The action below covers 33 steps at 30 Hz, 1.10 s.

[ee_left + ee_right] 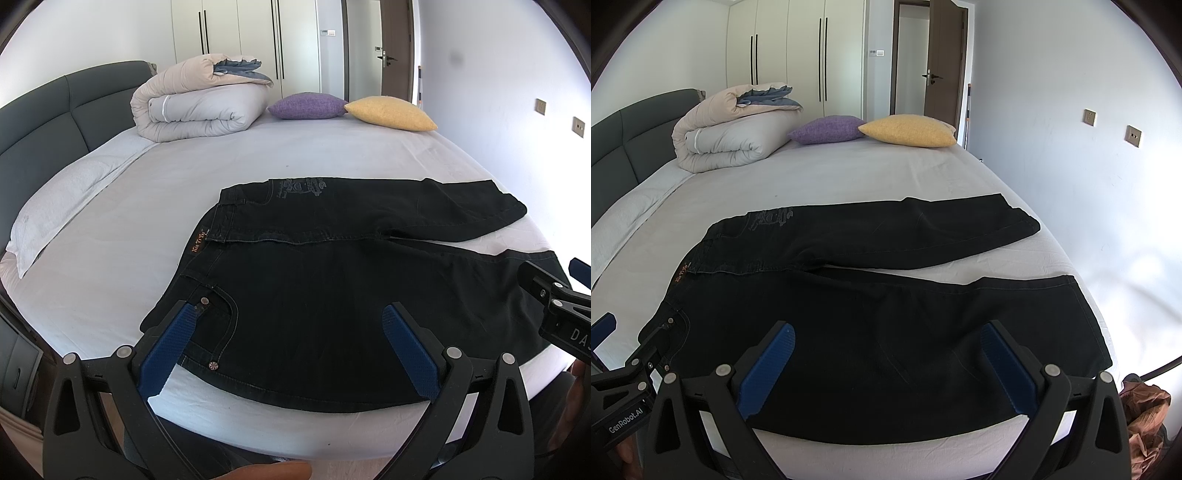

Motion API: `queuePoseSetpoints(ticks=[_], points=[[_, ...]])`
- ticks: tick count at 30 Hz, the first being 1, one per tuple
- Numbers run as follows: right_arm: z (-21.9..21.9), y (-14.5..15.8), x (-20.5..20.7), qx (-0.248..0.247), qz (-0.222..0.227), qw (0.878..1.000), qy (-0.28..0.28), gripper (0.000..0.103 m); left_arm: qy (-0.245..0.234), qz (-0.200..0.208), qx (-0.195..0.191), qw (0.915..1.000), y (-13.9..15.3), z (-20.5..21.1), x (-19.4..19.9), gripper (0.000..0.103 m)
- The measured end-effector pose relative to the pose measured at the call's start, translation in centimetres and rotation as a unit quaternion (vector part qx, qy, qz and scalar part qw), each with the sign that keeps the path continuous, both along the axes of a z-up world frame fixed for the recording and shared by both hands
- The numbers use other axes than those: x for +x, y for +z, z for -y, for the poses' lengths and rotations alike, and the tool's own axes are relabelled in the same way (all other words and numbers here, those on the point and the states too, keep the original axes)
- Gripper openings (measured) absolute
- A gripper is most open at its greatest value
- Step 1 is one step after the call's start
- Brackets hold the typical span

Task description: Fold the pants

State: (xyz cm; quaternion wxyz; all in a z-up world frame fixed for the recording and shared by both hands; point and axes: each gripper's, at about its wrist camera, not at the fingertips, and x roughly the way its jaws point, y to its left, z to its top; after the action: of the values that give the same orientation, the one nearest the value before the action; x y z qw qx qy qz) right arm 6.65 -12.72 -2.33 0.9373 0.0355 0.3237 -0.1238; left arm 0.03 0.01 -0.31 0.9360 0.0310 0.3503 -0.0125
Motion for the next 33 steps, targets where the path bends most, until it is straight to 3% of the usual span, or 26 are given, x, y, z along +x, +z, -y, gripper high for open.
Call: queuePoseSetpoints(ticks=[22, 24, 33], points=[[-0.2, -0.1, 0.1, -0.001, -0.002, 1.0, 0.0, 0.103, 0.0, -0.002, -0.001, 1.0, -0.4, 0.0, 0.3, 0.103], [-0.3, -0.2, 0.1, -0.001, -0.002, 1.0, 0.0, 0.103, 0.0, -0.003, -0.002, 1.0, -1.7, -0.2, 0.3, 0.103], [-0.6, -0.6, 0.0, -0.001, -0.003, 1.0, 0.001, 0.103, 0.001, -0.006, -0.002, 1.0, -2.4, 0.0, 0.0, 0.103]])
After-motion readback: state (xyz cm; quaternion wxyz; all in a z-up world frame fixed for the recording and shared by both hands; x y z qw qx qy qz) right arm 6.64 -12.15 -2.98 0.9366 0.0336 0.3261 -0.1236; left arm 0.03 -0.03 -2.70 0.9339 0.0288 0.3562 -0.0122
